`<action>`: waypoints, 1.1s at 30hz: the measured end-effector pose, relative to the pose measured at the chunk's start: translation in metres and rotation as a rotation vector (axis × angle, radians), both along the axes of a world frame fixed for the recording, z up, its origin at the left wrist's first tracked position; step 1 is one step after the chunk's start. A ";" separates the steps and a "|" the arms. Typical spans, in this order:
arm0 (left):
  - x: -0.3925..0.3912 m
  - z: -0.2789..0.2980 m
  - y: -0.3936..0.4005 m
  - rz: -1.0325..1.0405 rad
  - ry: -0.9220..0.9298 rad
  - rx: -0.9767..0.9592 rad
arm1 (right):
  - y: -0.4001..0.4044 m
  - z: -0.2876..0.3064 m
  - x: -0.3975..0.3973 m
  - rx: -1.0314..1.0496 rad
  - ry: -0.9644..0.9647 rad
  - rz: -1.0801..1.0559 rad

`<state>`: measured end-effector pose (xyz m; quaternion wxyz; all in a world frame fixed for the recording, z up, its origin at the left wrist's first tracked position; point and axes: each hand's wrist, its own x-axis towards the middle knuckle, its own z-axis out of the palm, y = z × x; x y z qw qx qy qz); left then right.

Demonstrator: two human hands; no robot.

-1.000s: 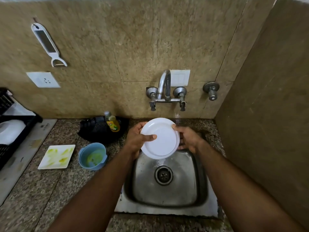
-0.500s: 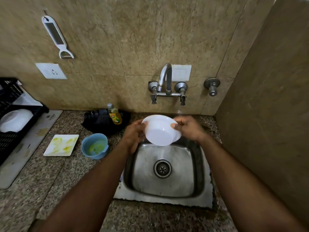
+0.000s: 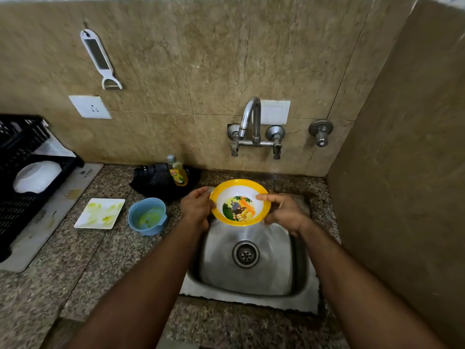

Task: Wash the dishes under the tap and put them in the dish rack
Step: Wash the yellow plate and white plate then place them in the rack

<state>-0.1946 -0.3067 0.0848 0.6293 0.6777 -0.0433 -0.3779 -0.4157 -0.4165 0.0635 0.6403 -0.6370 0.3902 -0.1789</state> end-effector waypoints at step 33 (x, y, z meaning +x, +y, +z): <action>0.006 0.046 0.019 -0.165 -0.864 -0.144 | -0.002 0.083 0.015 -0.774 -0.163 -0.310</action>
